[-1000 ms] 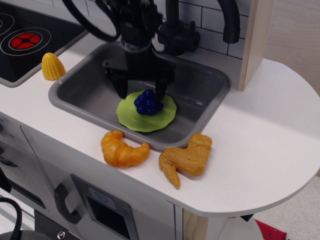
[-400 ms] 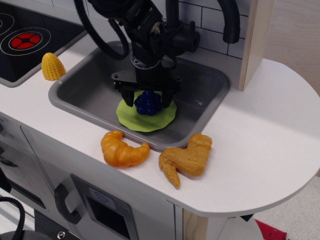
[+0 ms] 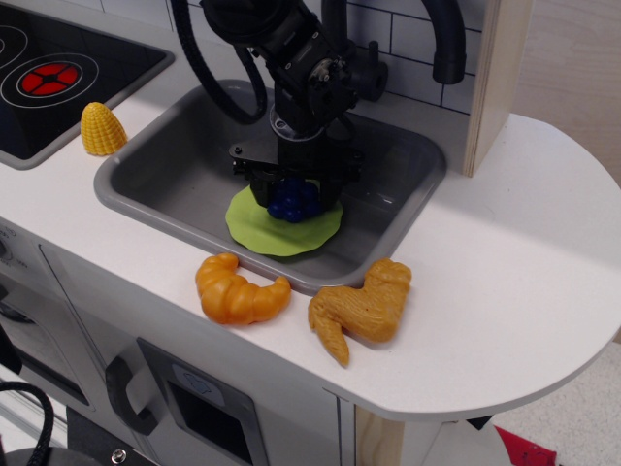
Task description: Take blueberries off plate sink
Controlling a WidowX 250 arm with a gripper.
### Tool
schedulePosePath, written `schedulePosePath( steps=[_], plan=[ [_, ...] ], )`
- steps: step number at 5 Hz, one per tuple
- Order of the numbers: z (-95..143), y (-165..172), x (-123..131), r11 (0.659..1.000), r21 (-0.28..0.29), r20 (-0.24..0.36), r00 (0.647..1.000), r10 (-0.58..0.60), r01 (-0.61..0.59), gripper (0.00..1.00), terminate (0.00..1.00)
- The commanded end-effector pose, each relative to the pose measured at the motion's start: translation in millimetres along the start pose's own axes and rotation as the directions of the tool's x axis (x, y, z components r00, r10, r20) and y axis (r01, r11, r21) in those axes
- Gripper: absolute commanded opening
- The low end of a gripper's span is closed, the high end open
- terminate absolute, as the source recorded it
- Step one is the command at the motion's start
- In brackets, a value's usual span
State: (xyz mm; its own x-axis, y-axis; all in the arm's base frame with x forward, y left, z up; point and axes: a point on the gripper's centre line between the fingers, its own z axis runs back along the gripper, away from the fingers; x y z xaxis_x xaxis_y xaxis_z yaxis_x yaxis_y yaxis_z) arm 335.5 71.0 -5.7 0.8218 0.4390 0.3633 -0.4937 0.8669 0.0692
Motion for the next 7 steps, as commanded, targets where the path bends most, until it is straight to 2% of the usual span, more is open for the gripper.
schedulePosePath(
  steps=[1, 2, 3, 4, 5, 6, 7],
  plan=[
    [15.4, -2.0, 14.9, 1.0, -0.015, 0.043, 0.999, 0.015, -0.015, 0.0, 0.0],
    [33.3, 0.3, 28.7, 0.997, -0.027, 0.072, 0.994, 0.076, -0.074, 0.0, 0.0],
    [48.1, -3.6, 33.7, 0.995, -0.038, 0.04, 0.995, 0.091, -0.09, 0.0, 0.0],
    [56.5, -12.7, 19.3, 0.995, -0.069, -0.034, 0.997, 0.072, -0.074, 0.0, 0.0],
    [57.3, -17.0, -5.7, 0.996, -0.082, -0.069, 0.997, 0.023, -0.029, 0.0, 0.0],
    [56.3, -18.1, -26.2, 0.994, -0.113, -0.073, 0.997, 0.008, -0.016, 0.0, 0.0],
    [53.3, -22.6, -42.1, 0.994, -0.106, -0.084, 0.996, -0.03, 0.021, 0.0, 0.0]
  ],
)
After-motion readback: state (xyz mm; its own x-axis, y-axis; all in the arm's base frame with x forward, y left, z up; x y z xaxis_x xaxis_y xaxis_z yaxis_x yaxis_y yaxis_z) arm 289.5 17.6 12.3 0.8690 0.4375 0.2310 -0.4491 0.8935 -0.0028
